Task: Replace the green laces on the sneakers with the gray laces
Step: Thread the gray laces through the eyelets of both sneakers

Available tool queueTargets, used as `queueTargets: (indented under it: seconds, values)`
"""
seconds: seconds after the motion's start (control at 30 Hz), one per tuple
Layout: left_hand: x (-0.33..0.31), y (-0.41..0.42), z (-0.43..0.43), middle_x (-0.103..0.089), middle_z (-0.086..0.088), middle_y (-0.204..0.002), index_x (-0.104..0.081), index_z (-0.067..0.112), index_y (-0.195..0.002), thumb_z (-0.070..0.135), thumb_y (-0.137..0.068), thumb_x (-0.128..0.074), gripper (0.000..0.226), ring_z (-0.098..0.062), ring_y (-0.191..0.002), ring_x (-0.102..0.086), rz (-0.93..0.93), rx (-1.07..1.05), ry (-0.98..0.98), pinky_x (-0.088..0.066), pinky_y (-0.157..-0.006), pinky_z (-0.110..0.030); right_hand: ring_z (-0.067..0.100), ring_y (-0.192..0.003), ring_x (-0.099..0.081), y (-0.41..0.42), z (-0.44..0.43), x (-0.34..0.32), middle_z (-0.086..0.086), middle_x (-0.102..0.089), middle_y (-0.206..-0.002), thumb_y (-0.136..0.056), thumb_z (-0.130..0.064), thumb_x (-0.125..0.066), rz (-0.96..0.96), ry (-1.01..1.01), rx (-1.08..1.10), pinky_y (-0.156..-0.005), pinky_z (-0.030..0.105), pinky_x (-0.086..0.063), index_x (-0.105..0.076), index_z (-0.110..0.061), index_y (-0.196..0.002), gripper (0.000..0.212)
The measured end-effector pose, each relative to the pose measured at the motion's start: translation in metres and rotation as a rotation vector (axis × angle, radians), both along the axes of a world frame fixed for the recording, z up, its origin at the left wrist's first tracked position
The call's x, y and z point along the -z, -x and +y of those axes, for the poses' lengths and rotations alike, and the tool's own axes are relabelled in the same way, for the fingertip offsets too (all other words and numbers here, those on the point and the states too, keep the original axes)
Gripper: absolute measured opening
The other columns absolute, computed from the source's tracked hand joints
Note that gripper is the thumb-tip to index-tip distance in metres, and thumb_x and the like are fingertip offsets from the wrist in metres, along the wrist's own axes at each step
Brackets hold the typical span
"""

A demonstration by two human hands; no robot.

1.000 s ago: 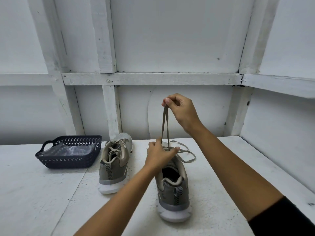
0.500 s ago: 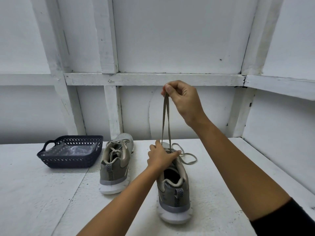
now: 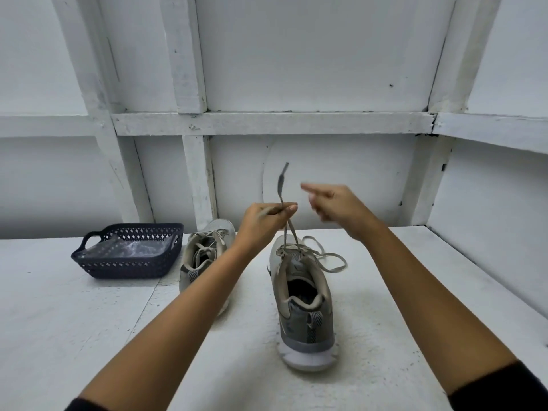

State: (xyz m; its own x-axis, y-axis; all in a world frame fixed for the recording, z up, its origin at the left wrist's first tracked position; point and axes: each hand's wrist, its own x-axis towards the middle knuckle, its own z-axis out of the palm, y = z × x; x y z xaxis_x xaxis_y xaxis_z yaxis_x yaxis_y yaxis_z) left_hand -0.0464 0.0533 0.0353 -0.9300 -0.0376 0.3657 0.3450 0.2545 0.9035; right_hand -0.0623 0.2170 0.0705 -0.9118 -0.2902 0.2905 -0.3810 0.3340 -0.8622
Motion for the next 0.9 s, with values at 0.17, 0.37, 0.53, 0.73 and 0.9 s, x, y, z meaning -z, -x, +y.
queueTargets:
  seconds: [0.17, 0.37, 0.53, 0.73, 0.9]
  values:
    - [0.009, -0.005, 0.003, -0.070, 0.003, -0.087, -0.072, 0.009, -0.105, 0.013, -0.087, -0.065, 0.019, 0.004, -0.080, -0.063, 0.036, 0.056, 0.053, -0.050, -0.083, -0.017, 0.008, -0.065, -0.056, 0.012, -0.015, 0.051, -0.004, -0.059, -0.071, -0.087, -0.024, -0.065, -0.064, -0.440, -0.071, -0.062, 0.019, -0.045, -0.069, -0.020, -0.097, 0.012]
    - [0.038, -0.017, 0.010, -0.058, 0.006, -0.086, -0.060, 0.017, -0.123, 0.014, -0.084, -0.069, 0.040, 0.009, -0.074, -0.055, 0.098, -0.024, 0.078, -0.042, -0.075, -0.015, -0.005, -0.057, -0.052, 0.020, -0.026, 0.060, -0.011, -0.062, -0.059, -0.087, -0.005, -0.058, 0.017, -0.292, 0.022, -0.057, 0.015, -0.040, -0.063, -0.018, -0.063, 0.028]
    - [0.072, -0.012, 0.022, -0.059, 0.004, -0.111, -0.015, 0.012, -0.148, 0.046, -0.078, -0.070, 0.095, -0.015, -0.105, -0.058, -0.340, -0.018, 0.127, -0.046, -0.086, -0.027, 0.012, -0.069, -0.062, 0.033, -0.029, 0.064, 0.009, -0.072, -0.076, -0.087, -0.019, -0.065, -0.035, -0.195, 0.079, -0.070, 0.029, -0.051, -0.076, -0.013, -0.081, 0.014]
    - [0.073, -0.005, 0.019, -0.066, -0.001, -0.099, -0.057, 0.017, -0.108, 0.059, -0.068, -0.065, 0.058, -0.017, -0.092, -0.063, -0.405, -0.019, 0.212, -0.053, -0.084, -0.037, 0.010, -0.057, -0.058, 0.031, -0.041, 0.054, 0.005, -0.065, -0.068, -0.090, -0.011, -0.061, -0.070, 0.042, 0.065, -0.068, 0.027, -0.053, -0.072, -0.006, -0.080, 0.016]
    - [0.074, -0.004, 0.017, -0.064, 0.001, -0.095, -0.059, 0.019, -0.098, 0.053, -0.079, -0.066, 0.039, -0.018, -0.093, -0.062, -0.419, 0.018, 0.180, -0.052, -0.083, -0.032, 0.002, -0.052, -0.057, 0.013, -0.050, -0.014, 0.006, -0.062, -0.071, -0.091, 0.000, -0.055, 0.051, 0.413, -0.017, -0.058, 0.014, -0.050, -0.064, 0.012, -0.102, 0.018]
